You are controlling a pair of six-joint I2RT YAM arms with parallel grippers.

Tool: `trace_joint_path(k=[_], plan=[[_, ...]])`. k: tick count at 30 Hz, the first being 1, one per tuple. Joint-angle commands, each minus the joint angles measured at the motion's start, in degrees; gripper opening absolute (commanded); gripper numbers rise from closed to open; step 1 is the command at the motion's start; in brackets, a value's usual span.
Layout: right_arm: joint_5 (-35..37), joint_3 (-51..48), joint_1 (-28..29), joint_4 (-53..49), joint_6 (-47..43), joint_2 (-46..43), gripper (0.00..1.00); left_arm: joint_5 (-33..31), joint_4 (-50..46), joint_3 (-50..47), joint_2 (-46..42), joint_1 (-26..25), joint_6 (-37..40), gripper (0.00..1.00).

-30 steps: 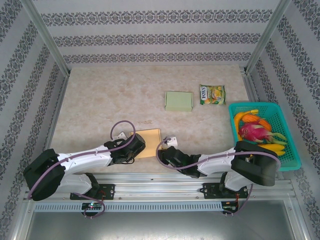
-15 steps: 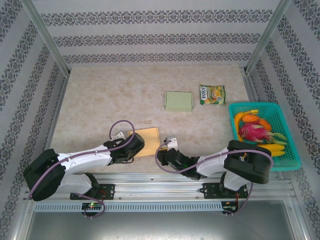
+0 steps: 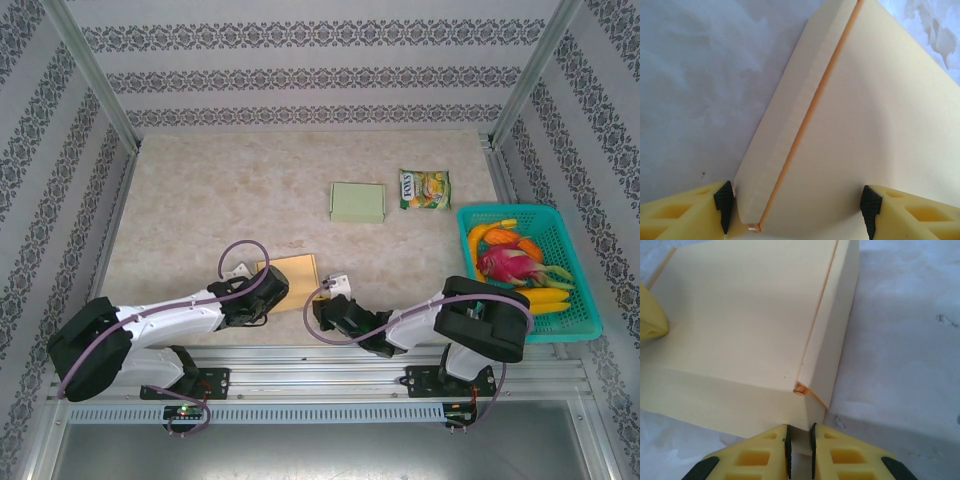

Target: Fold the paper box

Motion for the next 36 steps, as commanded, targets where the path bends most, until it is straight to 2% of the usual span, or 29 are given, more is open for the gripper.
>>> trace_joint_path(k=[1,4,8,17,20,32,36], plan=[[-4.58,0.53,-0.04,-2.11,-4.46,4.63,0.17,4.63,-0.56,-0.63,2.77,0.33,0.58,0.7],[-4.46,-0.05,-0.54,0.74,-5.26,5.56,0.2,4.91,-0.32,-0.35,3.34,0.33,0.82,0.7],[-4.53,-0.51,-0.85,-0.86,-4.74,3.8,0.25,4.72,-0.58,-0.32,3.17,0.59,1.04,0.7],[-6.43,-0.43,-0.83,-15.26,-1.85,-7.19,0.22,4.38,-0.83,-0.85,2.55,1.04,0.79,0.7],[-7.49,0.44,-0.73,-17.13,-1.14,-8.56,0.21,4.47,-0.84,-0.66,2.72,1.05,0.75,0.7],[-6.35,4.52,-0.28,-14.6,-1.55,-6.76,0.17,4.54,-0.86,-0.55,3.12,1.05,0.87,0.7],[-6.09,7.36,-1.92,-14.31,-2.84,-2.98,0.14,5.31,-0.33,-0.28,3.59,1.05,1.15,0.7]])
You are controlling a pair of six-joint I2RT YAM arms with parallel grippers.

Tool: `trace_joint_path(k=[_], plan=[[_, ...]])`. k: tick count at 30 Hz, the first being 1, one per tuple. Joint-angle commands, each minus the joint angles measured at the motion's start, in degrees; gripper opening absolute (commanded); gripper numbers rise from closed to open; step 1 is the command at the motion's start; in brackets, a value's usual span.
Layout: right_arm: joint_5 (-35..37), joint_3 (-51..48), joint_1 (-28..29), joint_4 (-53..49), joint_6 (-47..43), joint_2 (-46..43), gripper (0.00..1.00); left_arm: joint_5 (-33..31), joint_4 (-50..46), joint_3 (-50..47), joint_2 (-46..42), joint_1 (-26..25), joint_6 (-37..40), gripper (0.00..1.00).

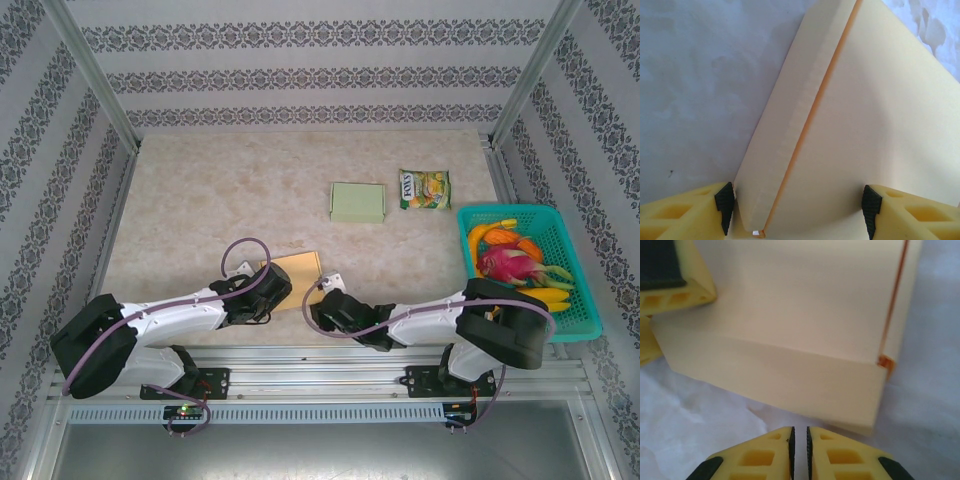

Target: Fold the paper box

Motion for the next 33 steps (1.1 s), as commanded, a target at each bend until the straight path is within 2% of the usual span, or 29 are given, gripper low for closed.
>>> trace_joint_path(k=[1,7,12,18,23,26,29,33], plan=[[1.1,2.56,-1.54,2.35,-1.18,4.04,0.14,3.08,-3.34,-0.62,2.14,0.63,1.23,0.7],[2.0,3.49,-1.95,12.49,-4.38,12.43,0.14,5.03,-1.94,0.03,3.93,0.64,1.9,0.69],[1.33,2.67,-2.93,19.58,-4.56,14.45,0.14,6.88,-1.76,1.71,5.44,0.64,3.07,0.69],[-5.17,-0.61,-8.81,14.77,1.39,10.04,0.15,5.38,-3.77,2.95,0.54,0.61,5.07,0.7],[-14.82,-1.13,-17.06,7.31,2.38,7.39,0.13,6.55,-2.46,4.09,-3.66,0.55,9.15,0.81],[-20.68,-2.21,-21.24,6.27,3.25,5.57,0.12,4.2,-6.08,6.81,-5.41,0.55,12.78,0.85],[-27.69,0.17,-24.79,-0.79,0.63,3.88,0.01,1.63,-9.05,8.95,-7.83,1.1,17.93,0.85],[-31.99,2.78,-27.88,-6.38,-0.01,3.18,0.0,-0.3,-10.56,12.87,-9.6,6.81,31.1,0.84]])
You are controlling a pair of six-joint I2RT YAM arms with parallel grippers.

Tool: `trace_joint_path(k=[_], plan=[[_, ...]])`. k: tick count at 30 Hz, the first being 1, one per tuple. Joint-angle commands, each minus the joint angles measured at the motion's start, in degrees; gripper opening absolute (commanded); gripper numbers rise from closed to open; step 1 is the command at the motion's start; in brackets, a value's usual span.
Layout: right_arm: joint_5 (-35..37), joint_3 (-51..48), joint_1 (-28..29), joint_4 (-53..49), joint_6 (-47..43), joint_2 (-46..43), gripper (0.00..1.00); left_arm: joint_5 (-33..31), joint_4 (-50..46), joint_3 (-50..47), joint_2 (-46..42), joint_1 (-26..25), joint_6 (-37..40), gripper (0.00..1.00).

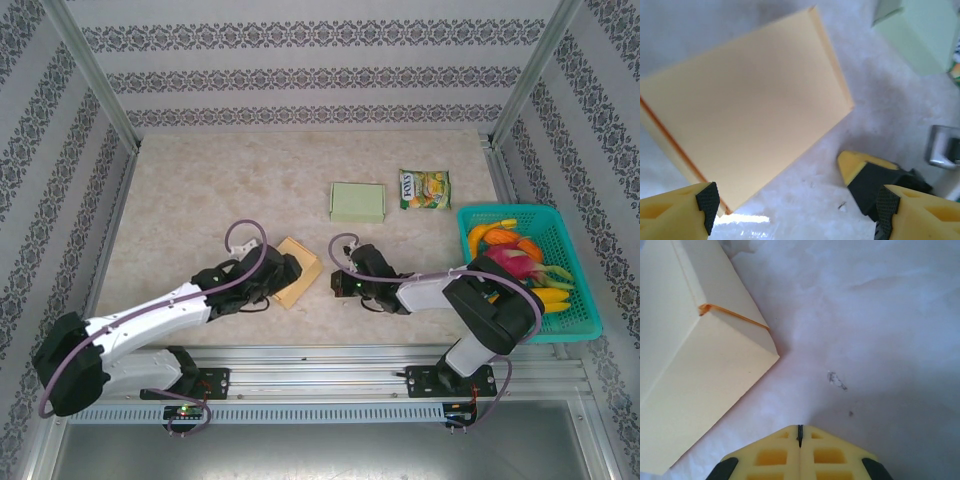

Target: Fold the paper box

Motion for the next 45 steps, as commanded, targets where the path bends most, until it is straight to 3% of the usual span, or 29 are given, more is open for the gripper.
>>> trace_joint_path(k=[1,4,7,14,20,27,39,41,45], plan=[[-5.6,1.8,-1.64,-7.72,-0.72,-0.83,0.0,-2.02,-3.08,4.22,-0.33,6.41,15.9,0.84],[-6.29,3.67,-2.07,-7.1,0.66,1.17,0.0,2.82,3.82,5.03,4.02,13.73,26.45,0.88],[-6.45,4.77,-2.52,-4.75,2.87,2.83,0.0,6.64,9.66,5.42,10.47,18.35,31.57,0.88],[-6.28,8.0,-3.48,-4.52,4.24,5.42,0.0,15.75,23.16,4.52,21.9,20.47,33.94,0.88],[-7.06,10.56,-3.7,-4.01,4.54,8.19,0.0,19.2,29.2,1.12,23.05,19.8,30.88,0.86],[-8.01,12.24,-3.61,-0.52,5.87,11.46,0.0,20.29,32.64,-0.92,27.28,15.02,26.44,0.79],[-11.12,14.36,-3.63,10.74,8.02,17.26,0.0,25.1,38.83,3.11,31.8,2.17,18.82,0.75],[-10.15,13.91,-3.77,10.79,7.99,15.93,0.0,24.11,37.76,3.1,31.72,2.25,17.07,0.75],[-9.5,13.25,-4.54,8.48,7.01,12.51,0.0,16.26,29.7,2.85,29.02,4.88,15.96,0.75]])
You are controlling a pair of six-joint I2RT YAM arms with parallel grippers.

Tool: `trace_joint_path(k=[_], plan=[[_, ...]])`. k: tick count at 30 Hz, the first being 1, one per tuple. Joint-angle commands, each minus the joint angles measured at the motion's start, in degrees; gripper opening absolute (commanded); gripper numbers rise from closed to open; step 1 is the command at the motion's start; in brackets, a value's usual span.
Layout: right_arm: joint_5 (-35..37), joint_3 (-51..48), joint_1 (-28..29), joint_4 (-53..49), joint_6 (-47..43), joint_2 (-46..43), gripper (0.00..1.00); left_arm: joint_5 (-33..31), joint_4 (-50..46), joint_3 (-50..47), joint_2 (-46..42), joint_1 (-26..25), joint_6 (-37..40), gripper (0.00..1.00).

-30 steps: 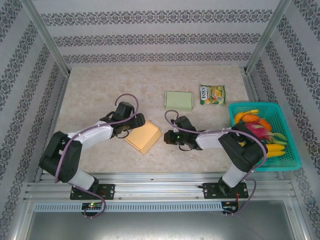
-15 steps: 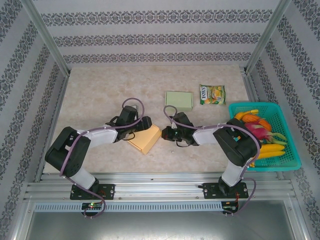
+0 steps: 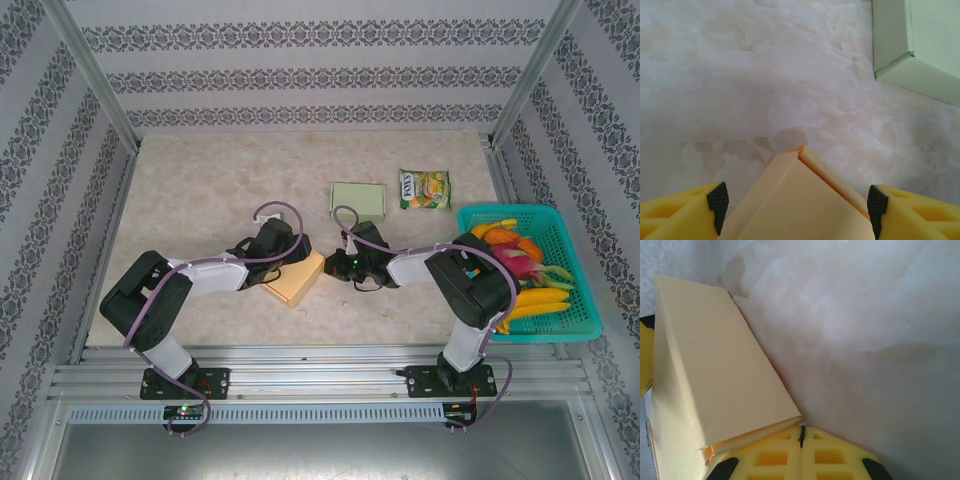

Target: Fold the paper box

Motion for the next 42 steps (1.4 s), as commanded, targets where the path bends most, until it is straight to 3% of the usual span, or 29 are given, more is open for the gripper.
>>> trace_joint_path(k=[1,5,12,16,19,24,30,35,42], plan=[[4.17,1.87,1.09,9.54,-3.12,0.99,0.0,10.21,-3.24,-0.05,-0.43,-3.61,-8.0,0.75],[4.32,1.91,-0.36,4.11,-5.28,-1.42,0.0,3.86,-6.16,-4.75,-7.15,0.34,-9.57,0.76],[5.52,-0.35,-1.19,-2.34,-7.7,-6.25,0.0,2.03,-12.61,-5.45,-12.66,5.02,-8.89,0.88],[6.97,-3.78,-0.55,-7.48,-9.73,-11.98,0.0,1.63,-14.4,-8.28,-17.02,6.02,-9.21,0.89],[7.15,-7.55,1.09,-9.26,-9.62,-16.24,0.0,4.79,-12.15,-12.21,-20.65,6.02,-9.44,0.89],[9.77,-12.8,8.14,-8.29,-6.85,-20.11,0.0,9.22,-10.57,-16.57,-24.35,4.56,-9.49,0.89],[15.46,-15.17,16.95,-4.55,-2.55,-20.15,0.0,4.77,-11.58,-19.84,-28.75,-0.17,-10.73,0.89],[16.11,-15.05,19.29,-2.19,-0.81,-19.37,0.0,0.25,-10.64,-21.88,-28.74,-4.24,-13.24,0.89],[15.72,-13.62,21.1,0.75,0.7,-15.71,0.0,-0.56,-8.56,-21.76,-26.6,-7.12,-15.35,0.88]])
